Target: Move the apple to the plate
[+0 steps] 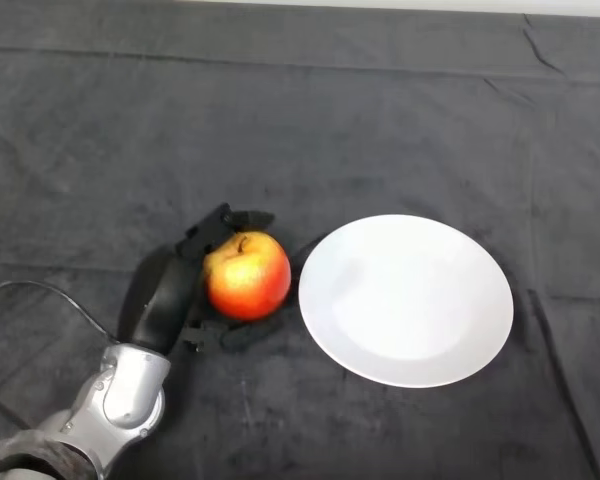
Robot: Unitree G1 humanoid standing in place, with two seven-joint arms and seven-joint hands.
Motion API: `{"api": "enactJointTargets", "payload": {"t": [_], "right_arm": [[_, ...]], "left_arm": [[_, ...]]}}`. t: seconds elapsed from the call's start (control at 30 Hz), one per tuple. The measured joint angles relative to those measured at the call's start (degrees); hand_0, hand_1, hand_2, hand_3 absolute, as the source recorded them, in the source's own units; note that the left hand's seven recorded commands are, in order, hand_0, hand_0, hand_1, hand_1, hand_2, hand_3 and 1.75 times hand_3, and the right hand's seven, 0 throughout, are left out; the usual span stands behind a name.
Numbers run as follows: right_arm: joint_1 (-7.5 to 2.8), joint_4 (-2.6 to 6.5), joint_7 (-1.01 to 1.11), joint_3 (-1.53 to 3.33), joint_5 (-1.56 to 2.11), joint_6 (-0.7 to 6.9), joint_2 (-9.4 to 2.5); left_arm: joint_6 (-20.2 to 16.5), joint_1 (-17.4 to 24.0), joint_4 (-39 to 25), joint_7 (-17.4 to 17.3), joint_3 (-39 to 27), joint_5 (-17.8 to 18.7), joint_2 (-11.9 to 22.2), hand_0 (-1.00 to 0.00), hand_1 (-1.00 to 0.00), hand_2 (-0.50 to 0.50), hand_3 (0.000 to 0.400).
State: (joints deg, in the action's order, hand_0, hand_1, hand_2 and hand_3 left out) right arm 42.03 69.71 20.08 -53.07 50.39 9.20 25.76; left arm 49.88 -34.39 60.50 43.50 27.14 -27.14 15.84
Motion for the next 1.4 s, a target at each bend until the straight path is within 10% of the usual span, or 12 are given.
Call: {"api": "enactJointTargets", "payload": {"t": [0.53,1.07,1.1,1.17,1.2,1.23,1.4], "right_arm": [[0.00,0.00,0.00,-0.02,0.00,-0.01,0.01],[-0.01,0.00,0.00,-0.04,0.00,0.00,0.01],[-0.01,0.00,0.00,-0.04,0.00,0.00,0.01],[-0.01,0.00,0.00,-0.04,0.00,0.00,0.01],[-0.01,0.00,0.00,-0.03,0.00,0.00,0.01],[-0.01,0.00,0.00,-0.03,0.00,0.00,0.01],[-0.01,0.01,0.00,-0.04,0.00,0.00,0.01]], "left_arm": [[-3.0,-4.8,-2.1,8.4,11.2,-9.0,-5.9,-1.00,-1.00,0.00,0.400],[-5.3,-7.3,0.7,2.2,20.0,-6.9,-7.4,-1.00,-0.88,-0.06,0.400],[-5.6,-7.4,0.7,1.7,20.0,-6.7,-7.5,-0.94,-0.67,-0.13,0.376],[-6.1,-7.7,0.7,0.6,20.6,-5.5,-7.5,-0.90,-0.64,-0.13,0.359],[-6.4,-7.9,0.7,0.0,21.2,-4.9,-7.5,-0.16,-0.12,-0.02,0.063],[-6.8,-8.0,0.7,-0.6,21.5,-4.5,-7.6,-0.04,0.00,-0.02,0.016],[-7.7,-8.1,0.7,-2.9,22.0,-1.9,-7.7,0.00,0.00,0.00,0.000]]}}
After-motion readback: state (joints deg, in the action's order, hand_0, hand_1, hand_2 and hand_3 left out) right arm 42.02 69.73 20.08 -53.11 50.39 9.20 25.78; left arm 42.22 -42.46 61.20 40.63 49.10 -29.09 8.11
